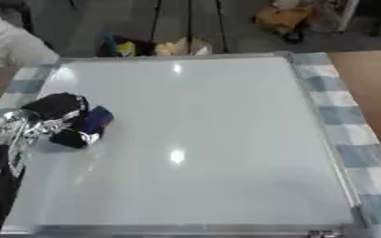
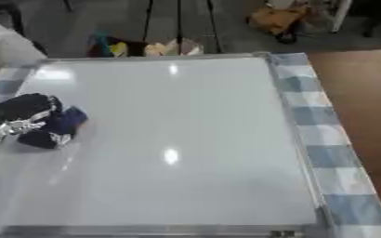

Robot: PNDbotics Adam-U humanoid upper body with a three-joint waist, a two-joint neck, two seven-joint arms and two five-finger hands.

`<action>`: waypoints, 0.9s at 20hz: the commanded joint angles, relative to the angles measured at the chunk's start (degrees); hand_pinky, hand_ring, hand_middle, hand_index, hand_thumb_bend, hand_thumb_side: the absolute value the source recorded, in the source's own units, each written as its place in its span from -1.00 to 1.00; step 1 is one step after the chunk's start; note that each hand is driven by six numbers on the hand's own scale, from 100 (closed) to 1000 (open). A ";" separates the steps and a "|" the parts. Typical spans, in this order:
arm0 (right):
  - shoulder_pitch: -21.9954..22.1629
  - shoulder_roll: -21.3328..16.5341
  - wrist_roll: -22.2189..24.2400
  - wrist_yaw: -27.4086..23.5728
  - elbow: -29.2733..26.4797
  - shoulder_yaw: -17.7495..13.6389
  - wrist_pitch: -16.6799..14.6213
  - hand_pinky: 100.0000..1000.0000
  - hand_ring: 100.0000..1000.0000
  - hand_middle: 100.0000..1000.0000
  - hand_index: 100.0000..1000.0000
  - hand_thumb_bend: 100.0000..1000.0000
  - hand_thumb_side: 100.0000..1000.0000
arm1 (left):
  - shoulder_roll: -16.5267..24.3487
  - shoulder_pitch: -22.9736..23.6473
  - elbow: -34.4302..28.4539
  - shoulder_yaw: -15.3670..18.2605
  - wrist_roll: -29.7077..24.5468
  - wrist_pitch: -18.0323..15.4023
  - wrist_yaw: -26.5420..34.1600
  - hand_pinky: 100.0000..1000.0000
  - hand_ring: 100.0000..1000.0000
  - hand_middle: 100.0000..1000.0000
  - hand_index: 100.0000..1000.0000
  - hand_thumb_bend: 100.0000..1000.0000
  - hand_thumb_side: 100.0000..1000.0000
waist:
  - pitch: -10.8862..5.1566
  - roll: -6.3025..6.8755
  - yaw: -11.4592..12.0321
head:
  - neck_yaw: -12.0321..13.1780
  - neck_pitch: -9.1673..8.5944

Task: Wipe the whiteboard clean with a brush.

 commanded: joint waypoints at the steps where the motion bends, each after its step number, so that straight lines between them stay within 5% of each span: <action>1: -0.38 -0.65 0.08 -0.45 -1.16 -0.14 0.04 0.37 0.68 0.17 0.58 -1.00 0.61 | -2.77 1.47 0.10 -3.04 -0.79 -1.93 -1.07 -0.56 -0.18 -0.55 -0.16 -1.00 0.10 | -0.49 -0.26 -0.25 | 0.16 -0.57; 18: -0.46 -1.14 0.03 -0.97 -1.16 -0.14 -0.20 0.37 0.68 0.17 0.58 -1.00 0.61 | -3.78 2.30 -10.76 -10.34 -4.24 -10.52 3.49 -0.56 -0.19 -0.56 -0.16 -1.00 0.01 | -0.60 -0.19 0.01 | 0.52 -0.26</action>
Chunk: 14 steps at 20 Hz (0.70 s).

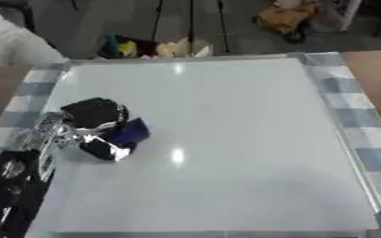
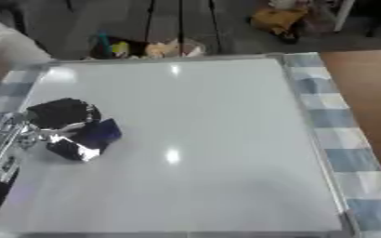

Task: Wipe the whiteboard clean with a brush.

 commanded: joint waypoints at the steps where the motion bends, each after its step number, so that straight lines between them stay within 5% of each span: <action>1: -0.41 -1.13 0.01 -0.60 -1.16 -0.14 -0.16 0.37 0.68 0.17 0.58 -1.00 0.61 | -0.68 0.44 -1.47 -2.18 -1.00 -1.35 0.71 -0.56 -0.19 -0.56 -0.16 -1.00 0.01 | -0.69 -0.18 -0.03 | 0.21 -0.25; 14: -0.20 -1.50 -0.19 -0.97 -1.16 -0.29 -0.34 0.37 0.68 0.17 0.58 -1.00 0.61 | -0.44 1.06 -7.93 -7.09 -4.03 -5.95 4.60 -0.56 -0.19 -0.56 -0.15 -1.00 -0.01 | -1.00 -0.02 -0.04 | 0.28 -0.06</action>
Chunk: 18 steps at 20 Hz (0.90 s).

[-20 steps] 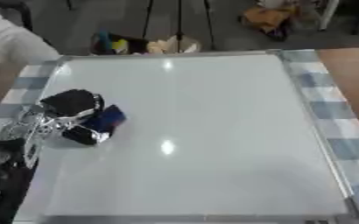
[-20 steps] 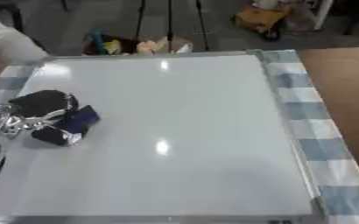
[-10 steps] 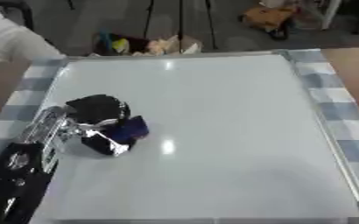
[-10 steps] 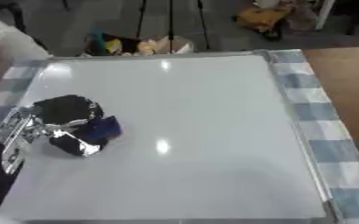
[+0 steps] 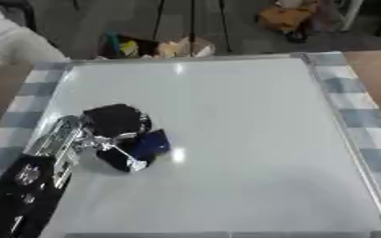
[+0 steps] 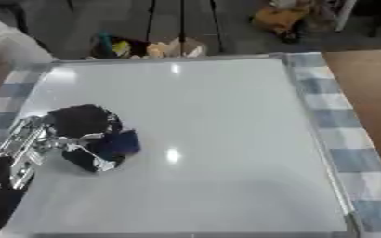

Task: Wipe the whiteboard clean with a brush.

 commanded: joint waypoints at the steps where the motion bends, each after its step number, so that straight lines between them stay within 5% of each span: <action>1: -0.16 -1.39 -0.20 -0.41 -1.16 -0.35 -0.27 0.37 0.68 0.17 0.58 -1.00 0.61 | 0.43 -0.11 -2.60 -1.29 -4.36 -4.18 1.70 -0.56 -0.19 -0.56 -0.15 -1.00 -0.01 | -1.09 -0.09 0.03 | 0.09 0.00; 18: 0.60 -2.27 -0.86 -0.85 -1.16 -0.54 -0.41 0.37 0.67 0.17 0.58 -1.00 0.62 | -0.47 3.61 -8.63 -4.10 -6.92 -4.89 3.61 -0.56 -0.19 -0.56 -0.15 -1.00 -0.05 | -2.10 0.17 0.97 | -0.40 1.04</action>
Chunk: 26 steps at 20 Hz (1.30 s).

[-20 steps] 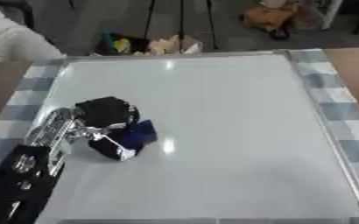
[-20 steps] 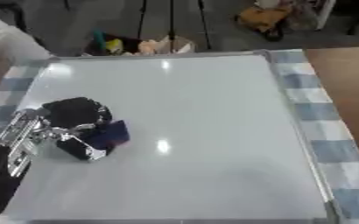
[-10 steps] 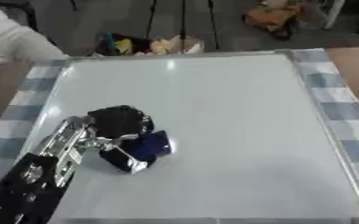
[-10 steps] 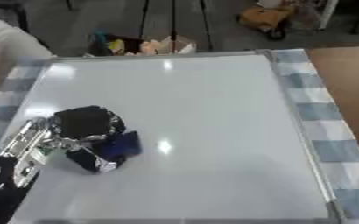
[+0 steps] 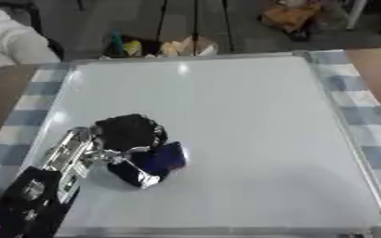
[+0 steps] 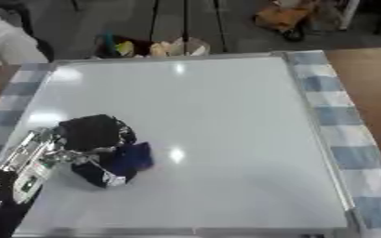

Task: Wipe the whiteboard clean with a brush.

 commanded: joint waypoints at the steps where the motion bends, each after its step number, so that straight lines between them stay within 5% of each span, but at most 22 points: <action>1: -0.05 -1.19 -0.15 -0.28 -1.16 -0.15 -0.13 0.37 0.67 0.17 0.58 -1.00 0.62 | -0.09 -0.76 -1.64 -0.48 -6.07 -6.07 0.70 -0.56 -0.19 -0.56 -0.15 -1.00 -0.04 | -1.03 -0.27 -0.15 | 0.09 -0.03; 26: -0.25 -1.23 0.02 -0.55 -1.16 0.01 -0.37 0.37 0.67 0.18 0.58 -1.00 0.63 | -1.55 -0.55 -4.11 -5.85 -14.41 -11.15 6.45 -0.50 -0.16 -0.48 -0.13 -1.00 0.18 | -0.83 -0.26 -0.34 | 0.16 -0.34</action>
